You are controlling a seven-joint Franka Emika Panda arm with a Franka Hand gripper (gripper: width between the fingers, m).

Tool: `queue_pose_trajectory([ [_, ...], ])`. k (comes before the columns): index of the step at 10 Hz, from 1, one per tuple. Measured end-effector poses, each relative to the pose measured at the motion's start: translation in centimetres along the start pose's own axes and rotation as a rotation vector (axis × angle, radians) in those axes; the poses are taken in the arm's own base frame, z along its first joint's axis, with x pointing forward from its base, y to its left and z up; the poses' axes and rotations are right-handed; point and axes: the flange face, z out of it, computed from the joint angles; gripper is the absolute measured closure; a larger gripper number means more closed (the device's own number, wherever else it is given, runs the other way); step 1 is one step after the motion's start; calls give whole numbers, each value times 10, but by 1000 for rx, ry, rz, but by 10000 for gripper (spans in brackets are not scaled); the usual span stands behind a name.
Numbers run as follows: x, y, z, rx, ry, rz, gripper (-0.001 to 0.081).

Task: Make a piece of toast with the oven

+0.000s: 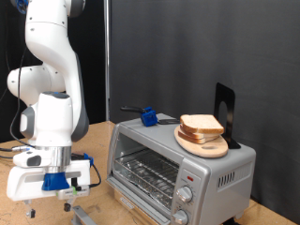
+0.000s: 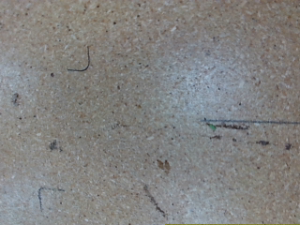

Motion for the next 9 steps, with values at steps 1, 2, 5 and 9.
queue_pose_trajectory([
  [1,3,1,-1,9,-14,-3,124],
  [2,8,3,-5,16,-32,-12,124],
  [5,21,9,-29,79,-85,-59,124],
  [9,34,37,-24,30,-100,-75,124],
])
